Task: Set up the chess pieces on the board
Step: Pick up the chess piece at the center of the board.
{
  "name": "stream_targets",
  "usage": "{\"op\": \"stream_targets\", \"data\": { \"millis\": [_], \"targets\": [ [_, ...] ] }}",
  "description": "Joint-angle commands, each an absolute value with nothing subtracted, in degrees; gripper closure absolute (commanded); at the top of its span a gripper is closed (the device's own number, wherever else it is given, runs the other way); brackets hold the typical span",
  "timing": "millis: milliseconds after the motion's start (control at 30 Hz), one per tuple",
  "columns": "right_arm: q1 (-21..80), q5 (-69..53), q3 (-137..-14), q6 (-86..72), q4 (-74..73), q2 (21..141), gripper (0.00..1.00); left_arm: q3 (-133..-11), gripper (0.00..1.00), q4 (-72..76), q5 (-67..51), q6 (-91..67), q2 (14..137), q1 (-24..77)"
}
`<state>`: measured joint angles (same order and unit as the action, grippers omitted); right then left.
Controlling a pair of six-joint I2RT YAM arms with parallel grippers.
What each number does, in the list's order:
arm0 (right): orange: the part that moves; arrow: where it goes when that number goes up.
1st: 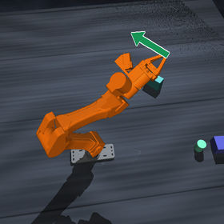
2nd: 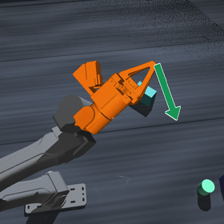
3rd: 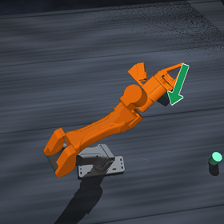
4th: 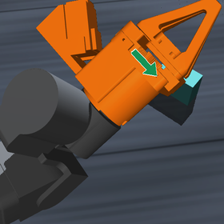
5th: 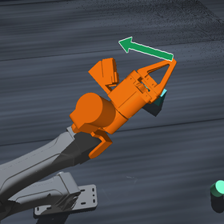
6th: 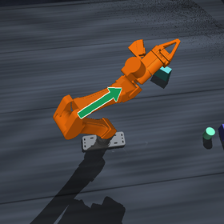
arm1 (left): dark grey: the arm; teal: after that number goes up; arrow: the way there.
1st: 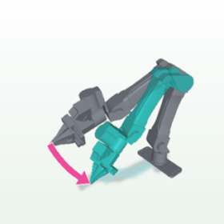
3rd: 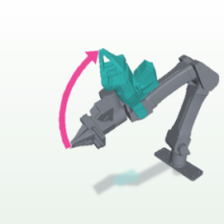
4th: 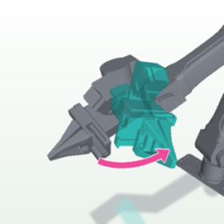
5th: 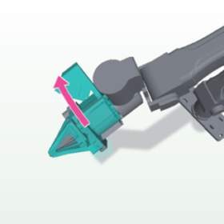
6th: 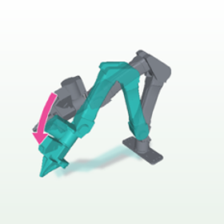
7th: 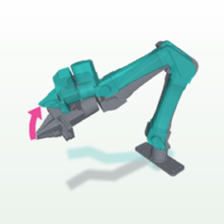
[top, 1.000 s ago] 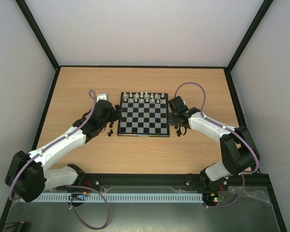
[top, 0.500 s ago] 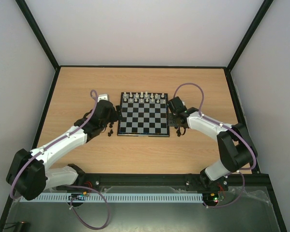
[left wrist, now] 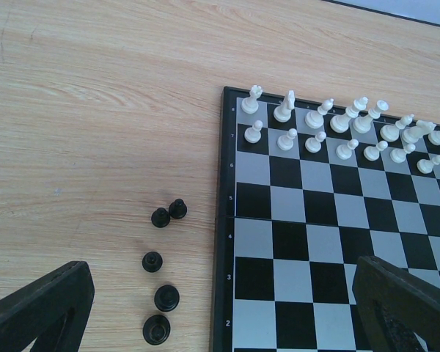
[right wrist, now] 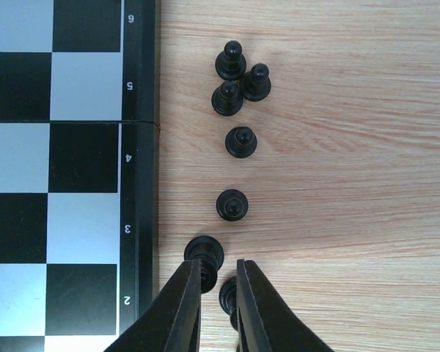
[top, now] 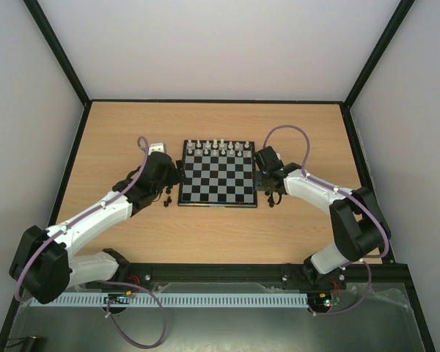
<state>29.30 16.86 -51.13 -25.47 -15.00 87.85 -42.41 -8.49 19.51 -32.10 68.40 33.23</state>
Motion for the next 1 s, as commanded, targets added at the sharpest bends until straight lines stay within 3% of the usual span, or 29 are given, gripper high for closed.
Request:
{"op": "stream_targets", "data": {
  "millis": [0,333,967],
  "targets": [
    [29.6,17.9,-51.5,-25.4,-15.8,86.3,0.82,-44.5,0.01,-8.2,19.6,-31.4,69.0,33.7],
    [29.6,16.6,-51.3,-25.1,-15.0,85.9,0.81,-44.8,0.01,-8.2,20.2,-31.3,69.5,34.0],
    [29.6,15.9,-52.5,-25.0,-15.0,90.2,0.89,-44.9,0.01,-8.2,20.3,-31.3,69.4,34.5]
  ]
}}
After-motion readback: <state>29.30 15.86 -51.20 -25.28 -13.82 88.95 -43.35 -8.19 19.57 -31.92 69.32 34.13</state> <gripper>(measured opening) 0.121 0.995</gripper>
